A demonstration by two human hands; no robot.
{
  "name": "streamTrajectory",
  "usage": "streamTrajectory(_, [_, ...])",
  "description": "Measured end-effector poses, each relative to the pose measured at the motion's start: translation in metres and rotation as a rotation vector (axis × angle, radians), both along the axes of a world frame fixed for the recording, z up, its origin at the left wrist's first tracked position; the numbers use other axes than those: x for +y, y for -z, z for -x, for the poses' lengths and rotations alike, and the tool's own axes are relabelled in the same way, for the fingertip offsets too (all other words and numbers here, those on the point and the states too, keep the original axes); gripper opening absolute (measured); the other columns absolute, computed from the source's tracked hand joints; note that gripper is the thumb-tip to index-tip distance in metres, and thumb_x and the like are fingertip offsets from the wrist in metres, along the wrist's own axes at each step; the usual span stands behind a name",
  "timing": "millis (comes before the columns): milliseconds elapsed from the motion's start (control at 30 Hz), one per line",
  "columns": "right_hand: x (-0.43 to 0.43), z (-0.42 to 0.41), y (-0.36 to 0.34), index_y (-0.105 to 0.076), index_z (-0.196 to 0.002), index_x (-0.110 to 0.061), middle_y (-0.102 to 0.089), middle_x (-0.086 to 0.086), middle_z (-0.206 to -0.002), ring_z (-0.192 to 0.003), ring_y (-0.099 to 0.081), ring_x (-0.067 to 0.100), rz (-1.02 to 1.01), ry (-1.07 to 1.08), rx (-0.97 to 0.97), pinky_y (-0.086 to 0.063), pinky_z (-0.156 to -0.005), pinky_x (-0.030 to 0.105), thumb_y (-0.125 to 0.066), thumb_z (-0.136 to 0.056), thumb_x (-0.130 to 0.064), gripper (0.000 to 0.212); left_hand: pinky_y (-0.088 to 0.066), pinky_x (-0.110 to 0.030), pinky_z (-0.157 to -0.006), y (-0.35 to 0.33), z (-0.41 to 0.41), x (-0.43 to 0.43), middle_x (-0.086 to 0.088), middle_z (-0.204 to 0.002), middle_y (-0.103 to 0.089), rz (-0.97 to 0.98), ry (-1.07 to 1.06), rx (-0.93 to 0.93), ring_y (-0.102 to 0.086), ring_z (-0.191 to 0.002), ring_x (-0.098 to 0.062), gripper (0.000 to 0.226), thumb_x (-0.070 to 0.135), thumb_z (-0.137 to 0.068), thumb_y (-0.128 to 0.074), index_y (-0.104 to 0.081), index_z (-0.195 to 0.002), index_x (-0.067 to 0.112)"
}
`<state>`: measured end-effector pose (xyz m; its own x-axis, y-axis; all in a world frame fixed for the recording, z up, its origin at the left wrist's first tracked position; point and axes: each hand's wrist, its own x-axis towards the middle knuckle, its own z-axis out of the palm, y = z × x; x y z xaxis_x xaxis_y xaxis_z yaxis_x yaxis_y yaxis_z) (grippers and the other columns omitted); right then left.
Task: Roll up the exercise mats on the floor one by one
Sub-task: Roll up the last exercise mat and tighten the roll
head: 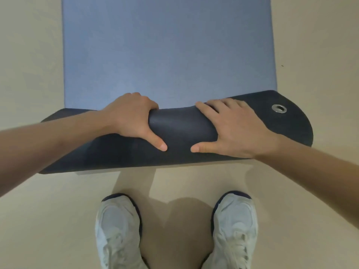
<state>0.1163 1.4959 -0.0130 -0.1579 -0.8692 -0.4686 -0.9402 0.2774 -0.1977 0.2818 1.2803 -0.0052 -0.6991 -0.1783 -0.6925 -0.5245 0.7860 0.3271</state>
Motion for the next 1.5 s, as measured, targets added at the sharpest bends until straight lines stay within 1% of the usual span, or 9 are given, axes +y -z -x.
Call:
streamTrajectory(133, [0.002,-0.022,-0.004,-0.028,-0.156,-0.023,-0.054,0.003,-0.143,-0.127,-0.052,0.032,0.053,0.042,0.019,-0.035,-0.111,0.049,-0.019,-0.066,-0.104,0.122,-0.057,-0.036,-0.069,-0.006,0.001,0.001,0.01,-0.069,-0.072,-0.111,-0.034,-0.032,-0.068,-0.07,-0.011,0.064,0.077,-0.042,-0.089,-0.071,-0.079,0.028])
streamTrajectory(300, [0.003,-0.023,0.009,-0.046,-0.137,-0.022,-0.06,0.004,-0.108,-0.098,-0.058,0.029,0.091,-0.014,0.113,-0.045,-0.093,0.046,-0.013,-0.068,-0.103,0.112,-0.061,-0.039,-0.077,0.005,-0.002,0.004,0.012,-0.078,-0.075,-0.166,-0.012,-0.057,-0.071,-0.075,-0.008,0.077,0.085,-0.034,-0.081,-0.074,-0.088,0.031])
streamTrajectory(467, [-0.023,-0.017,0.007,-0.049,-0.124,-0.023,-0.054,0.001,-0.09,-0.082,-0.053,0.025,0.062,-0.036,0.163,-0.041,-0.074,0.04,-0.018,-0.071,-0.102,0.1,-0.058,-0.038,-0.076,0.002,-0.007,0.001,0.013,-0.081,-0.07,-0.048,-0.018,-0.016,-0.066,-0.08,-0.01,0.071,0.084,-0.047,-0.082,-0.066,-0.092,0.032])
streamTrajectory(700, [-0.071,0.017,0.014,-0.046,-0.117,-0.029,-0.058,-0.001,-0.086,-0.078,-0.058,0.027,0.083,-0.06,0.084,-0.035,-0.063,0.038,-0.023,-0.07,-0.102,0.09,-0.045,-0.042,-0.091,-0.008,-0.05,0.006,0.004,-0.145,-0.056,0.296,-0.014,0.332,-0.054,-0.128,-0.024,0.086,0.083,-0.084,-0.047,-0.043,-0.15,0.027])
streamTrajectory(867, [-0.109,0.041,0.019,-0.051,-0.113,-0.038,-0.066,-0.006,-0.093,-0.088,-0.06,0.022,-0.024,-0.005,-0.067,-0.04,-0.072,0.038,-0.029,-0.067,-0.103,0.083,-0.034,-0.057,-0.113,-0.013,-0.078,0.0,-0.011,-0.161,-0.04,0.499,0.078,0.308,-0.045,-0.139,-0.041,0.11,0.094,-0.075,-0.035,-0.031,-0.16,0.024])
streamTrajectory(1067, [-0.113,0.051,0.011,-0.056,-0.13,-0.035,-0.064,-0.007,-0.116,-0.103,-0.057,0.021,-0.157,0.107,-0.158,-0.038,-0.083,0.038,-0.031,-0.071,-0.098,0.089,-0.041,-0.052,-0.107,-0.012,-0.049,-0.031,-0.004,-0.153,-0.048,0.408,0.083,0.159,-0.055,-0.126,-0.035,0.134,0.11,-0.046,-0.041,-0.015,-0.159,0.042])
streamTrajectory(1200, [-0.084,0.045,0.009,-0.048,-0.138,-0.037,-0.062,-0.002,-0.124,-0.109,-0.057,0.025,-0.143,0.163,-0.115,-0.041,-0.086,0.042,-0.024,-0.076,-0.098,0.091,-0.043,-0.05,-0.105,-0.004,-0.041,-0.032,-0.003,-0.153,-0.047,0.365,0.145,0.16,-0.055,-0.124,-0.034,0.136,0.112,-0.045,-0.041,-0.009,-0.159,0.045])
streamTrajectory(1267, [-0.067,0.038,0.01,-0.039,-0.148,-0.037,-0.052,0.003,-0.136,-0.123,-0.05,0.029,-0.076,0.133,-0.06,-0.041,-0.098,0.048,-0.019,-0.077,-0.098,0.096,-0.045,-0.05,-0.103,-0.002,-0.042,-0.027,-0.004,-0.15,-0.049,0.392,0.169,0.168,-0.057,-0.121,-0.034,0.137,0.112,-0.044,-0.039,-0.008,-0.159,0.045])
streamTrajectory(1500, [-0.008,0.034,-0.002,-0.027,-0.157,-0.038,-0.046,0.005,-0.15,-0.133,-0.041,0.036,0.083,0.053,0.144,-0.024,-0.118,0.06,-0.017,-0.069,-0.104,0.111,-0.045,-0.04,-0.083,-0.013,-0.036,-0.025,0.003,-0.124,-0.064,0.37,0.128,0.158,-0.062,-0.108,-0.029,0.127,0.106,-0.045,-0.053,-0.021,-0.155,0.049])
